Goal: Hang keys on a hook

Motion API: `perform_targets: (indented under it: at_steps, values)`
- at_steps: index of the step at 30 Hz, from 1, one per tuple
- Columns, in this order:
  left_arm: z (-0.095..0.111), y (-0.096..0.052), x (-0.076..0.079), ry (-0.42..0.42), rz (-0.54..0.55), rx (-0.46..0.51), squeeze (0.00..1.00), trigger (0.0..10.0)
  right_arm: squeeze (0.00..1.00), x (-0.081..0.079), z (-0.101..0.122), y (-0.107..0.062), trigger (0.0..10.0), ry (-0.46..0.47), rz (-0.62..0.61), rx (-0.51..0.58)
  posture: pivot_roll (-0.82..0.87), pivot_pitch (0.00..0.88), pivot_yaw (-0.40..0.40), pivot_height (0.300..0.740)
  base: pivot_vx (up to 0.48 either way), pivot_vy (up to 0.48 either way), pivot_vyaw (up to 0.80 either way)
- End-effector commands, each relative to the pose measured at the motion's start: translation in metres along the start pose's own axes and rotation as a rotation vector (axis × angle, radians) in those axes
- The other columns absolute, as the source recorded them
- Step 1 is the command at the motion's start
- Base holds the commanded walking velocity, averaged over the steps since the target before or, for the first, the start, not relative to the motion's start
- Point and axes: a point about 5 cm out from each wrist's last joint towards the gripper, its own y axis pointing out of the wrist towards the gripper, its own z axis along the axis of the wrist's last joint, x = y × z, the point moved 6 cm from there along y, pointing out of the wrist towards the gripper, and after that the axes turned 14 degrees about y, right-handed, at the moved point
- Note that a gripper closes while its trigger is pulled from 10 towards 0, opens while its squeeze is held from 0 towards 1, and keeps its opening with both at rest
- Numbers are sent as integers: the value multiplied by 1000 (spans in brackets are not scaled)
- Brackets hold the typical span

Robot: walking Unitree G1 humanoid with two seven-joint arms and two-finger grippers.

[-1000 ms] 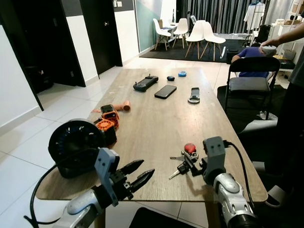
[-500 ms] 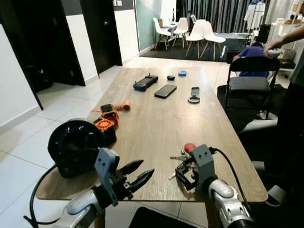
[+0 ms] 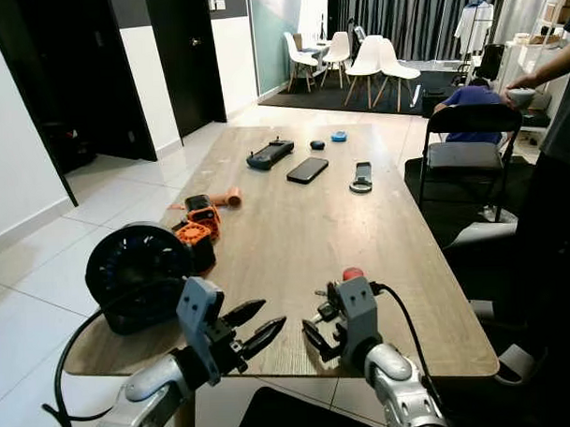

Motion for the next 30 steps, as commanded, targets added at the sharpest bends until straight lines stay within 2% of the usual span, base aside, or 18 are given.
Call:
perform_targets:
  at_steps: [1,11,14,16,18,19,24,27,29,30]
  values:
    - [-6,-4,-4,16,9,-26,0,10000,0,3,2,-3,10000,24,-14,19,32,92,10,740,0,0,0]
    - [-5,-4,-2,22,-3,-22,0,10000,0,7,14,-9,10000,23,-10,76,29,95,9,740,0,0,0]
    - [-4,-5,-1,20,-11,-16,0,10000,0,16,16,-12,10000,52,-45,92,30,95,8,740,0,0,0]
    - [-3,-5,0,19,-22,-11,0,10000,0,28,22,-16,10000,82,-101,122,29,94,8,740,0,0,0]
    - [-2,-5,1,23,-31,-11,0,10000,0,39,26,-18,10000,78,-145,140,29,94,8,740,0,0,0]
    - [-2,-5,1,23,-31,-11,0,10000,0,39,26,-18,10000,78,-145,140,29,94,8,740,0,0,0]
    - [-3,-4,-3,51,-19,-21,0,10000,0,55,34,-18,10000,-26,-208,137,28,95,13,740,0,0,0]
    - [-3,-3,-8,82,11,-26,0,10000,0,58,39,-15,10000,3,-223,149,29,96,11,740,0,0,0]
    - [-2,-3,-12,102,30,-26,0,10000,0,59,41,-11,10000,76,-227,163,33,100,9,740,0,0,0]
    - [-2,-3,-12,102,30,-26,0,10000,0,59,41,-11,10000,76,-227,163,33,100,9,740,0,0,0]
